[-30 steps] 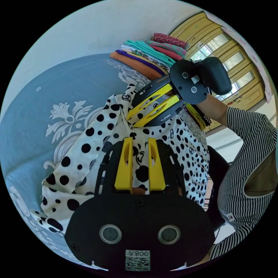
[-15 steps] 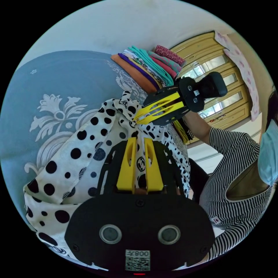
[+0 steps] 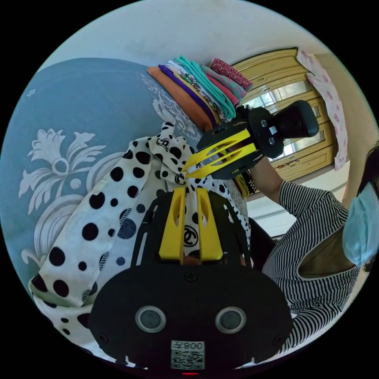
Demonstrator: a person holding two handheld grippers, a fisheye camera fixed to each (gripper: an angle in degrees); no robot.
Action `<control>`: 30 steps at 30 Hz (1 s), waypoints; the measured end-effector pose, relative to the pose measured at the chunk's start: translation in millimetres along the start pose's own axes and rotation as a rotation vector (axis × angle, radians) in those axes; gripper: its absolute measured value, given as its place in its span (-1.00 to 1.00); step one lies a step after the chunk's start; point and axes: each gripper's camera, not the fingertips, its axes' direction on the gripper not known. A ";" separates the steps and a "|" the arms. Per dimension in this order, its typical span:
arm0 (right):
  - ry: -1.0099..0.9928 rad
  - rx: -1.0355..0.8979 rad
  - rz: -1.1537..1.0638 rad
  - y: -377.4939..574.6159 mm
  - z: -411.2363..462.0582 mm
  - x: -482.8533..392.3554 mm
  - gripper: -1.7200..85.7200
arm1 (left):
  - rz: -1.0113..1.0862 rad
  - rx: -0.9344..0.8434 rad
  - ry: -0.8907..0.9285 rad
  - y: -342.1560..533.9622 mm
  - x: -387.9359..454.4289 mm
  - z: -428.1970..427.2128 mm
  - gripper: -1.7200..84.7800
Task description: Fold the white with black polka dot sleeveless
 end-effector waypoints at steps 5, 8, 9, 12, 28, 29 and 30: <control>-0.039 0.038 0.034 26.1 5.8 16.0 -0.94 | 0.004 0.028 -0.102 11.9 0.7 -7.9 -0.81; -0.062 0.043 0.059 38.3 9.9 27.6 -0.94 | 0.017 -0.031 -0.066 9.4 0.5 4.5 -0.88; -0.068 0.041 0.065 43.2 11.2 31.6 -0.94 | 0.020 -0.030 -0.061 9.5 0.9 5.3 -0.88; -0.063 0.064 0.111 59.9 11.1 42.7 -0.93 | 0.006 0.002 0.021 13.2 -5.2 4.0 -0.91; -0.148 0.115 0.373 122.7 78.8 86.2 -0.96 | -0.157 0.131 -0.145 91.5 7.7 -19.4 -0.83; -0.150 0.121 0.386 126.1 78.8 87.7 -0.96 | -0.164 0.170 -0.193 107.2 16.5 -28.3 -0.83; -0.149 0.141 0.413 133.5 77.8 90.3 -0.96 | -0.170 0.188 -0.225 115.4 20.9 -32.8 -0.83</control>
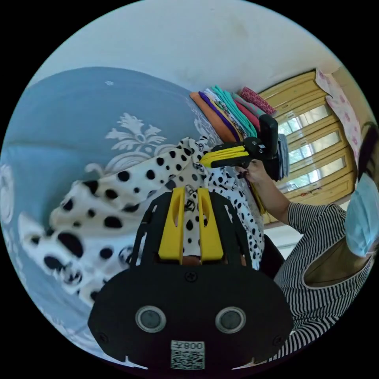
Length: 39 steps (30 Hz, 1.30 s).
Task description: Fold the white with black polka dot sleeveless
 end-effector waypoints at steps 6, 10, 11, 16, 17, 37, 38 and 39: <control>0.009 0.115 0.148 18.4 -0.5 24.5 -0.96 | -0.170 0.193 -0.317 72.2 -0.5 -51.3 -0.91; -0.005 0.098 0.224 12.4 22.0 41.7 -0.96 | -0.239 0.219 -0.394 85.8 -15.2 -51.8 -0.94; -0.014 0.104 0.236 11.9 22.9 43.7 -0.96 | -0.237 0.233 -0.422 85.8 -13.6 -52.7 -0.94; 0.026 0.123 0.220 8.1 29.2 28.7 -0.94 | -0.165 0.270 -0.432 91.1 9.0 -50.8 -0.90; 0.038 0.124 0.217 7.7 29.6 25.4 -0.94 | -0.141 0.274 -0.449 93.2 17.9 -50.1 -0.89; 0.027 -0.055 -0.422 -124.2 148.5 -133.6 -0.87 | 0.354 -0.196 -0.332 27.2 51.8 30.5 -0.91; 0.017 -0.060 -0.425 -128.1 150.2 -133.8 -0.89 | 0.345 -0.201 -0.286 24.1 46.3 27.3 -0.92; -0.023 -0.071 -0.428 -136.2 153.2 -133.0 -0.90 | 0.342 -0.208 -0.260 22.2 43.6 25.7 -0.92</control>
